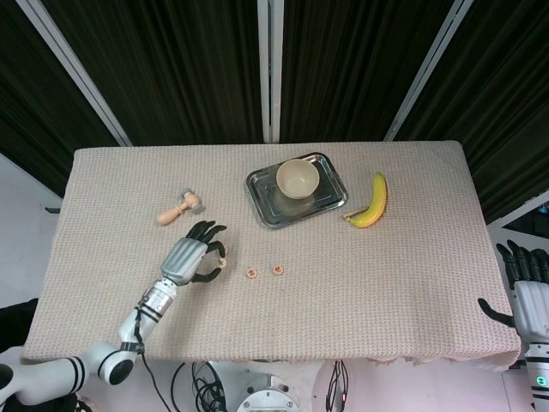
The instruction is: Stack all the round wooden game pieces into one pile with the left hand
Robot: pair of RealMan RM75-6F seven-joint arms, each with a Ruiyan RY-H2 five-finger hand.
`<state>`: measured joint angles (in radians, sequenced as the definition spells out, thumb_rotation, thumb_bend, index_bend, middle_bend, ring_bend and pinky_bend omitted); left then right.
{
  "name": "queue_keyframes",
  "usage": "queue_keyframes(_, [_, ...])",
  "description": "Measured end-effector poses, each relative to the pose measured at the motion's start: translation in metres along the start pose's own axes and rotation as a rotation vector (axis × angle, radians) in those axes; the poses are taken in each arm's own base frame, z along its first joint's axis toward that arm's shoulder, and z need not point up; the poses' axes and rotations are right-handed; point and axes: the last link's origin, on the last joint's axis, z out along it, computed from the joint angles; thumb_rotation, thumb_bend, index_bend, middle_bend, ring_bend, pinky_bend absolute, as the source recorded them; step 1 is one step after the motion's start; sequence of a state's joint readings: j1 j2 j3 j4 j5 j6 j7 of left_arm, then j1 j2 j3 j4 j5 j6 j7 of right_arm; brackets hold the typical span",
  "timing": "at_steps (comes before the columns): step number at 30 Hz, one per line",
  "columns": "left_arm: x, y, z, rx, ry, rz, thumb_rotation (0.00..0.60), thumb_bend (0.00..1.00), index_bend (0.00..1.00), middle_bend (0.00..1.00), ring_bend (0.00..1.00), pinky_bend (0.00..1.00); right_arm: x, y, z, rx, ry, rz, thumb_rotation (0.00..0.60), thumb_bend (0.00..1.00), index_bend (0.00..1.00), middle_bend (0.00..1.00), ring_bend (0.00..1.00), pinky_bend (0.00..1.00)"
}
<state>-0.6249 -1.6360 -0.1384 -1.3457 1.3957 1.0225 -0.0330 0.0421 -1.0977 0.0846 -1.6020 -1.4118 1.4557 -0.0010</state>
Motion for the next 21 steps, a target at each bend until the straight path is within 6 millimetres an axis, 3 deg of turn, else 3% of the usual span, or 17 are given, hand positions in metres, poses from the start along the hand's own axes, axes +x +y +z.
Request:
queue_keyframes(8, [0.001,-0.018,0.022,0.072,-0.024,0.009,0.600,0.36,0.48,0.11,0.00,0.00,0.001,0.000,0.000,-0.004,0.001,-0.002,0.600,0.12,0.00,0.00,0.00,0.00])
queue_keyframes(21, [-0.003,-0.016,0.035,0.069,-0.049,0.002,0.600,0.37,0.47,0.11,0.00,0.00,0.000,0.000,0.000,-0.005,-0.004,-0.004,0.600,0.13,0.00,0.00,0.00,0.00])
